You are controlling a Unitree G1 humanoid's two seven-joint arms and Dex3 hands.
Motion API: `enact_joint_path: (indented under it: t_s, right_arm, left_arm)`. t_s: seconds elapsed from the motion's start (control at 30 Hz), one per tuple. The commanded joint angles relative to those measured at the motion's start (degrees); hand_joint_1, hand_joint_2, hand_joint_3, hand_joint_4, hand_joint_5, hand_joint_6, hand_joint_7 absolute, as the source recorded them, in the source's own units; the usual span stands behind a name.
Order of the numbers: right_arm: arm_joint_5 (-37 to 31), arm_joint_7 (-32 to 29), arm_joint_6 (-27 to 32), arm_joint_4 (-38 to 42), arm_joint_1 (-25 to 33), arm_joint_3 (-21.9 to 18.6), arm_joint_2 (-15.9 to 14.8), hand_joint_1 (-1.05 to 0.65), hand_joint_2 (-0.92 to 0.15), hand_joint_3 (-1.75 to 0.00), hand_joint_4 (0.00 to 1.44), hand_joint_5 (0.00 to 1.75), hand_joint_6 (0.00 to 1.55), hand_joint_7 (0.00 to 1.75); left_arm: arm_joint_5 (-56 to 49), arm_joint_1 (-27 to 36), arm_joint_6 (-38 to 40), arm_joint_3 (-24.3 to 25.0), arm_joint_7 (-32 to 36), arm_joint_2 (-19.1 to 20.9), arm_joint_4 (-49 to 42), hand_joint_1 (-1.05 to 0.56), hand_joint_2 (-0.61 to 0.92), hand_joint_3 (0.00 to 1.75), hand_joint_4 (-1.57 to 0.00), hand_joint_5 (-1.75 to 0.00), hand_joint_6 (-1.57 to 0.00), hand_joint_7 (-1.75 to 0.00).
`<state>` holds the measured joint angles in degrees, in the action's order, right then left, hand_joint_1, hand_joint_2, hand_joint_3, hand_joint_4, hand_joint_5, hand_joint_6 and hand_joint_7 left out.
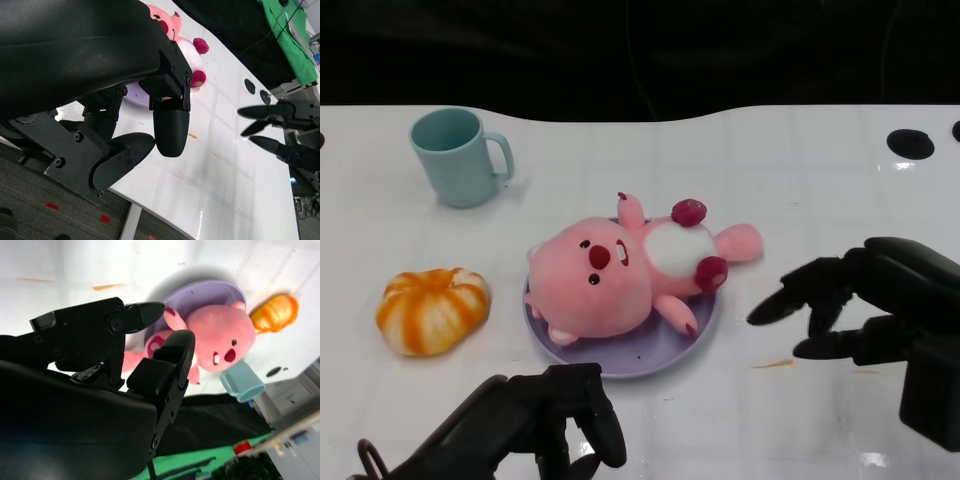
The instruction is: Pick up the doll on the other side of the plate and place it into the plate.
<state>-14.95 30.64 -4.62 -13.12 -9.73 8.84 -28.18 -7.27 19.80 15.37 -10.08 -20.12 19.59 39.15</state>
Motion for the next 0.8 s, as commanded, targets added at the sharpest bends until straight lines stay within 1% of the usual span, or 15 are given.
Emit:
enact_joint_path:
  t_s: [0.03,0.07,0.1,0.13,0.2,0.27,0.3,0.33,0.4,0.43,0.53,0.63,0.8]
  right_arm:
    - [2.33,4.43,5.97,-5.39,1.75,-1.58,-3.27,-0.06,-0.91,-0.25,0.84,1.23,1.08,0.29]
    - [2.58,5.1,7.38,-6.72,2.24,-1.77,-3.62,-0.05,-0.9,-0.28,0.84,1.26,1.09,0.31]
    - [2.85,5.32,7.99,-7.61,2.77,-1.94,-3.67,-0.04,-0.85,-0.37,0.83,1.32,1.08,0.38]
    - [3.17,5.38,8.4,-8.28,3.26,-2.08,-3.61,-0.03,-0.73,-0.58,0.84,1.33,1.04,0.5]
    - [4.26,5.05,8.72,-8.85,4.24,-2.38,-3.15,-0.01,-0.58,-0.88,0.84,1.32,0.97,0.69]
    - [5.23,3.49,8.09,-7.94,5.34,-2.64,-1.88,0.03,-0.48,-1.08,0.86,1.36,0.95,0.82]
    - [5.53,2.71,7.4,-7.11,5.77,-2.68,-1.3,0.04,-0.46,-1.15,0.87,1.39,0.94,0.87]
    - [5.69,2.01,6.34,-5.91,6.03,-2.56,-0.88,0.06,-0.44,-1.21,0.87,1.44,0.93,0.96]
    - [5.56,1.33,5.03,-3.68,6.08,-2.08,-0.53,0.06,-0.43,-1.25,0.87,1.51,0.89,1.1]
    - [4.99,0.96,4.6,-2.68,5.88,-1.66,-0.47,0.04,-0.43,-1.26,0.87,1.58,0.87,1.2]
    - [3.52,-0.15,3.39,-0.74,5.42,-0.73,-0.33,0.0,-0.4,-1.3,0.86,1.69,0.83,1.38]
    - [2.28,-1.0,2.7,0.65,4.99,0.02,-0.24,-0.02,-0.4,-1.3,0.85,1.74,0.78,1.48]
    - [1.73,-1.74,1.63,2.58,4.62,0.53,-0.24,-0.03,-0.4,-1.3,0.84,1.75,0.75,1.53]
  left_arm:
    - [0.23,0.42,-0.93,0.89,-0.11,0.8,-0.49,-0.15,0.54,1.17,-0.7,-1.75,-0.63,-1.47]
    - [0.36,0.44,-1.11,1.04,-0.18,0.81,-0.6,-0.15,0.54,1.17,-0.7,-1.75,-0.63,-1.47]
    - [0.54,0.44,-1.38,1.22,-0.25,0.81,-0.79,-0.15,0.54,1.17,-0.7,-1.75,-0.63,-1.47]
    - [0.69,0.42,-1.66,1.39,-0.32,0.87,-0.97,-0.14,0.54,1.17,-0.7,-1.75,-0.63,-1.47]
    - [0.71,0.35,-2.24,1.65,-0.48,1.13,-1.31,-0.14,0.54,1.17,-0.7,-1.75,-0.63,-1.47]
    - [0.86,0.38,-2.66,1.99,-0.6,1.27,-1.55,-0.14,0.54,1.17,-0.7,-1.75,-0.63,-1.47]
    - [0.94,0.44,-2.83,2.16,-0.64,1.35,-1.66,-0.14,0.54,1.17,-0.7,-1.75,-0.63,-1.47]
    - [1.04,0.5,-3.17,2.35,-0.71,1.48,-1.9,-0.15,0.54,1.17,-0.7,-1.75,-0.63,-1.46]
    - [1.05,0.75,-3.7,2.7,-0.78,1.73,-2.29,-0.15,0.54,1.17,-0.7,-1.75,-0.63,-1.46]
    - [0.96,0.92,-4.11,2.82,-0.73,1.82,-2.47,-0.17,0.54,1.16,-0.7,-1.75,-0.64,-1.46]
    - [0.64,1.38,-5.05,3.07,-0.48,1.94,-2.78,-0.18,0.55,1.16,-0.7,-1.75,-0.63,-1.46]
    - [-0.05,1.84,-5.74,3.3,0.07,1.72,-3.12,-0.18,0.55,1.15,-0.69,-1.75,-0.63,-1.47]
    - [-0.31,2.05,-6.89,3.22,0.64,1.05,-4.07,-0.18,0.56,1.15,-0.69,-1.75,-0.62,-1.48]
